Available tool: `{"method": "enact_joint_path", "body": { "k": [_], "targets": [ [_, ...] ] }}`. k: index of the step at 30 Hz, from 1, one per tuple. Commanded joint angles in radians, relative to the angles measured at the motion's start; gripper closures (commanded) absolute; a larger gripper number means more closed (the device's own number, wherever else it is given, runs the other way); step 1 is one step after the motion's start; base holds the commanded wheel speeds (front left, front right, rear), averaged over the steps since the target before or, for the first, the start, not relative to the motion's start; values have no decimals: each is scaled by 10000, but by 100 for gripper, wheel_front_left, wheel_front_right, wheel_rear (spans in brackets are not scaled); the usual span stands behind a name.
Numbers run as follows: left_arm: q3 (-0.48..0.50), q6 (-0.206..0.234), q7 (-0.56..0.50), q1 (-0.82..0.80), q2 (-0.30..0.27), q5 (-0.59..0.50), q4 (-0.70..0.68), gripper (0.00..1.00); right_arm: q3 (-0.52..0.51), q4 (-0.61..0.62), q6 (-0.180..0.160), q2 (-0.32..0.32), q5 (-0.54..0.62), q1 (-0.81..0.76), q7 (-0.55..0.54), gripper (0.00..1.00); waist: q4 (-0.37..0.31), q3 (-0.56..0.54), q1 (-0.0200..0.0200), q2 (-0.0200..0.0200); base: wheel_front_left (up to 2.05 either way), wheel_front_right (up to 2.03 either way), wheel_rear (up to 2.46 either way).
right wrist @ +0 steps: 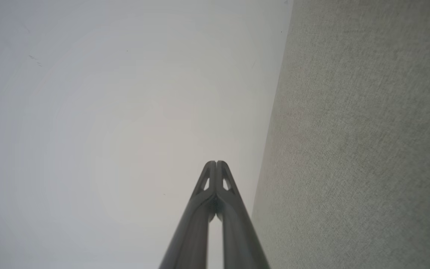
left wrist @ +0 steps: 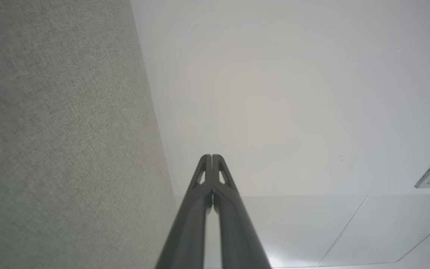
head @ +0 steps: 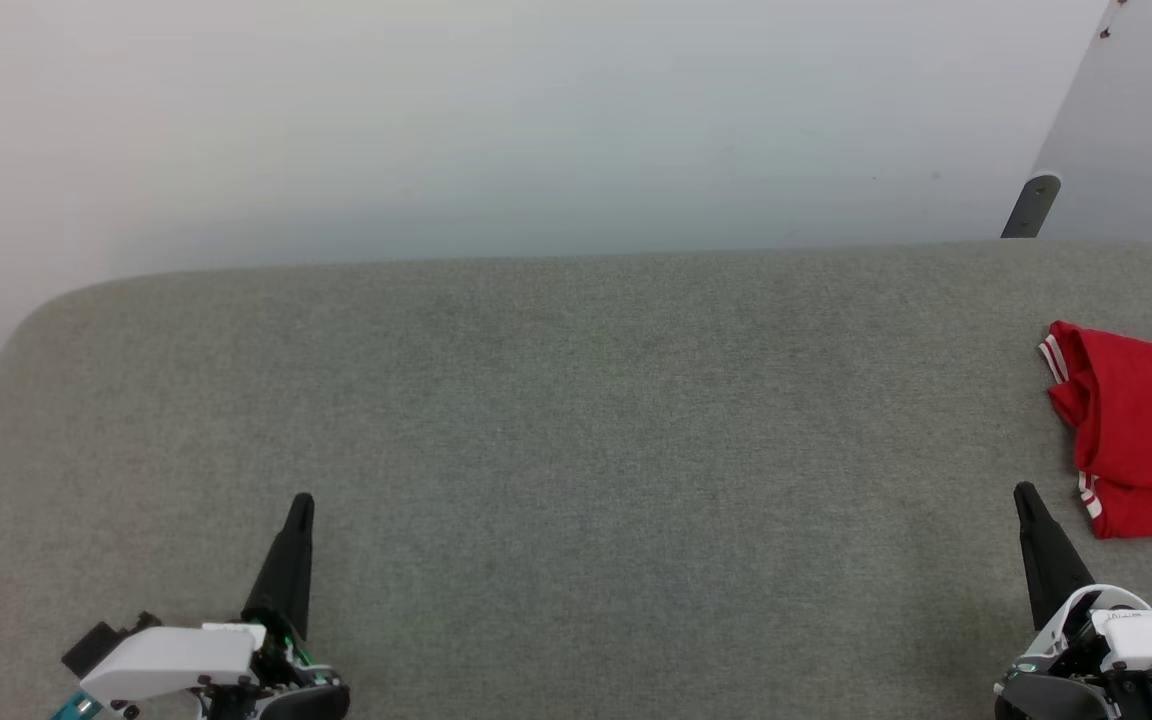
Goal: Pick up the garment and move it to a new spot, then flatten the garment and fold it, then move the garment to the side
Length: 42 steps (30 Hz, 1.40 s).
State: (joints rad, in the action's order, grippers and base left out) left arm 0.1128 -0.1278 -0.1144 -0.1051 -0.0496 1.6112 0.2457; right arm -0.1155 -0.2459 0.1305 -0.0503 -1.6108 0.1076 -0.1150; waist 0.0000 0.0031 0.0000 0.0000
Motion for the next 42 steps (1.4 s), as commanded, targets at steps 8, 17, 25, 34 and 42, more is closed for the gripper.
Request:
{"method": "enact_joint_path", "body": {
  "k": [8, 17, 25, 34, 42],
  "targets": [
    [21, -54, -28, -83, 7, 35, -14, 100, 6, 28, 4, 29, -42, 24, -16, 100, 0, 0, 0, 0, 0, 0, 0],
    [21, -54, -27, -83, 7, 35, -14, 100, 6, 28, 4, 29, -42, 24, -16, 100, 0, 0, 0, 0, 0, 0, 0],
    [21, -54, -27, -83, 7, 35, -14, 100, 7, 28, 4, 29, -42, 24, -15, 100, 0, 0, 0, 0, 0, 0, 0],
    [22, -54, -27, -83, 7, 35, -14, 100, 7, 28, 4, 29, -42, 24, -15, 100, 0, 0, 0, 0, 0, 0, 0],
    [22, -54, -27, -83, 7, 35, -14, 100, 7, 28, 4, 29, -42, 24, -15, 100, 0, 0, 0, 0, 0, 0, 0]
  ]
}}
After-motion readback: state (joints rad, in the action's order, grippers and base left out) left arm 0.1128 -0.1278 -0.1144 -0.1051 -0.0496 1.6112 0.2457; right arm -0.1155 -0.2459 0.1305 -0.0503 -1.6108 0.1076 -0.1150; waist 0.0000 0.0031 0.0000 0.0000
